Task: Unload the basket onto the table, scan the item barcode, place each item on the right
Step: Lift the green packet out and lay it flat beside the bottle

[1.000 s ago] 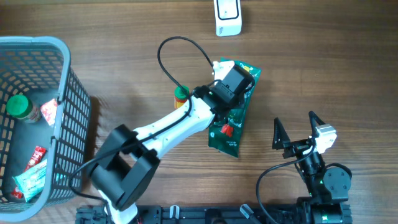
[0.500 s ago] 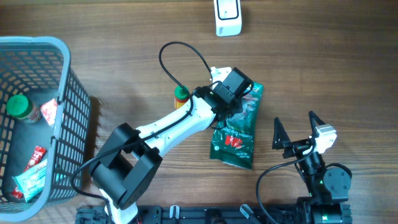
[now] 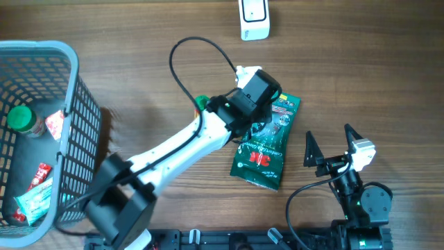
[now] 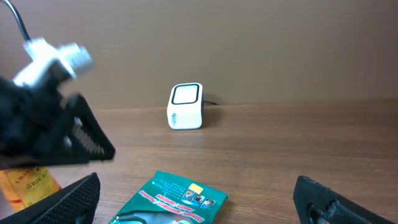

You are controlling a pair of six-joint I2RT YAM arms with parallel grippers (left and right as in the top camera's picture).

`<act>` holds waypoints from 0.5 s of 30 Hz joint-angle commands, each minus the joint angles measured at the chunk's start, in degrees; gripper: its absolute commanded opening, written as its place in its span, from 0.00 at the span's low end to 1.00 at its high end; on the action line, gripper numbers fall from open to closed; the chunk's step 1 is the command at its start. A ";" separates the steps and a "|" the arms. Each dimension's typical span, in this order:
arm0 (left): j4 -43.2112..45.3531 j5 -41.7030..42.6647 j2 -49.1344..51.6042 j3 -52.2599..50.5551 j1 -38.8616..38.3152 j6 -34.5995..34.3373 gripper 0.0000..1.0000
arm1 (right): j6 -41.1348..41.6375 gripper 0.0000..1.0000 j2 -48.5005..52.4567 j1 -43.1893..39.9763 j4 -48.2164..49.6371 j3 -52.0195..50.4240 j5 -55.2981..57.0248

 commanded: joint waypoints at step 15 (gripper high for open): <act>-1.57 -12.94 -24.09 1.25 2.78 32.76 1.00 | -0.61 1.00 -0.35 0.28 0.31 -0.07 0.90</act>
